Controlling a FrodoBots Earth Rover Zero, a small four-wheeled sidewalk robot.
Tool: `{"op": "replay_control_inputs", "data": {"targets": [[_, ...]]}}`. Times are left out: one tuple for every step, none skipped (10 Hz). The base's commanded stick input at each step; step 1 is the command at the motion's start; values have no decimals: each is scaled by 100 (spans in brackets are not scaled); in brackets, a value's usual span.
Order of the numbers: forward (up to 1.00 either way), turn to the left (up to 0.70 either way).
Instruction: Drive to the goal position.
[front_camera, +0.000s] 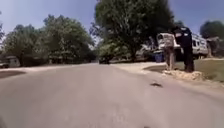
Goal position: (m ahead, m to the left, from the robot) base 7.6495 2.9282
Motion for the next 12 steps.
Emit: {"op": "replay_control_inputs", "data": {"targets": [[70, 0], [70, 0], [70, 0], [70, 0], [70, 15], [70, 35], [70, 26], [70, 11], [70, 0], [70, 0], [70, 0], [70, 0]]}}
